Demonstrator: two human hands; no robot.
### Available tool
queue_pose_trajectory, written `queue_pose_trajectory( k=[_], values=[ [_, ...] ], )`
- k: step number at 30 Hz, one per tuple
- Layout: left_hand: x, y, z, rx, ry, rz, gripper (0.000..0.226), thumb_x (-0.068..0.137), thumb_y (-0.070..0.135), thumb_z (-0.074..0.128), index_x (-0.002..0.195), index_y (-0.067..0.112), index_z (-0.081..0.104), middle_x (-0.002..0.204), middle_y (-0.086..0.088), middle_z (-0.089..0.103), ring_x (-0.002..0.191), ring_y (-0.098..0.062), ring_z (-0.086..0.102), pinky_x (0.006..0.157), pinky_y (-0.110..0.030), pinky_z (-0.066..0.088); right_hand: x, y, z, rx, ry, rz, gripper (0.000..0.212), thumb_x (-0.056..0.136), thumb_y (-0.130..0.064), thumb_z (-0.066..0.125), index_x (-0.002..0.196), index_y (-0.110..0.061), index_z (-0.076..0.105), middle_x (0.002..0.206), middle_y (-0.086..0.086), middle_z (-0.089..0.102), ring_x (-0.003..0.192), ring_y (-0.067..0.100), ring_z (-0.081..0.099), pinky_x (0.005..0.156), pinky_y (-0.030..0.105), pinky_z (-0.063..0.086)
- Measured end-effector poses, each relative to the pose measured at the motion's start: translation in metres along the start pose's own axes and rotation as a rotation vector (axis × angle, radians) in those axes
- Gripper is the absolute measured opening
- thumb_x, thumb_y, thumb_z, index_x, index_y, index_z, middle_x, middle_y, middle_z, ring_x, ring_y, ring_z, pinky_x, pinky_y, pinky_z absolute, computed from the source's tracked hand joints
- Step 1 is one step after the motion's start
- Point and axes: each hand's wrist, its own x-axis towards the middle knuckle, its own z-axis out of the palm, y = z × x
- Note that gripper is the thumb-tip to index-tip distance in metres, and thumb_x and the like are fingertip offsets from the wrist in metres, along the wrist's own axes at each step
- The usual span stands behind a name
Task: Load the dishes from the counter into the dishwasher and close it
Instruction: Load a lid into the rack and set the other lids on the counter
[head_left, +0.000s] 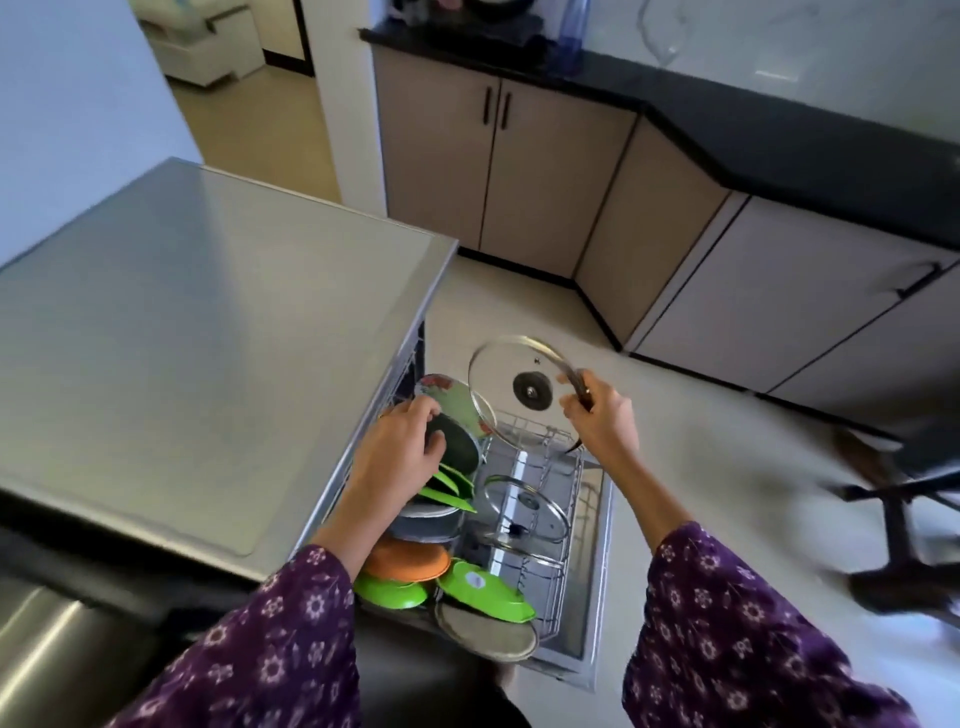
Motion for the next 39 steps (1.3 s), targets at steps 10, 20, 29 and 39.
queue_pose_trajectory(
  k=[10,20,29,39],
  values=[
    [0.153,-0.031,0.069,0.33,0.035,0.063,0.027,0.079,0.011,0.068,0.104,0.002,0.061,0.088,-0.013,0.067,0.092,-0.035,0.062,0.077,-0.045,0.052,0.083,0.161,0.075,-0.346,-0.214,0.042,0.03,0.095,-0.005,0.042,0.118,-0.015,0.059,0.074,0.007,0.068,0.046,0.017,0.058,0.044,0.027,0.051],
    [0.184,-0.063,0.142,0.506,0.16,0.017,0.042,0.076,0.025,0.068,0.112,0.007,0.055,0.146,-0.024,0.031,0.134,-0.047,0.022,0.106,-0.062,0.018,0.13,0.252,0.154,-0.618,-0.363,0.042,0.052,0.092,0.003,0.036,0.136,-0.022,0.047,0.07,0.005,0.062,0.047,0.011,0.044,0.042,0.02,0.035],
    [0.193,-0.083,0.174,0.817,0.252,-0.168,0.054,0.079,0.032,0.059,0.126,0.013,0.042,0.15,-0.031,0.014,0.134,-0.041,0.025,0.104,-0.045,0.017,0.14,0.305,0.21,-0.64,-0.466,-0.015,0.048,0.099,-0.004,0.031,0.141,-0.026,0.038,0.094,0.011,0.068,0.056,0.011,0.053,0.052,0.018,0.043],
    [0.199,-0.092,0.191,1.06,0.357,-0.124,0.035,0.078,0.043,0.05,0.104,0.019,0.053,0.15,-0.023,0.024,0.136,-0.035,0.033,0.106,-0.043,0.017,0.142,0.34,0.233,-0.618,-0.421,-0.007,0.041,0.099,-0.005,0.037,0.133,-0.024,0.049,0.094,0.004,0.071,0.061,0.013,0.063,0.057,0.021,0.053]
  ],
)
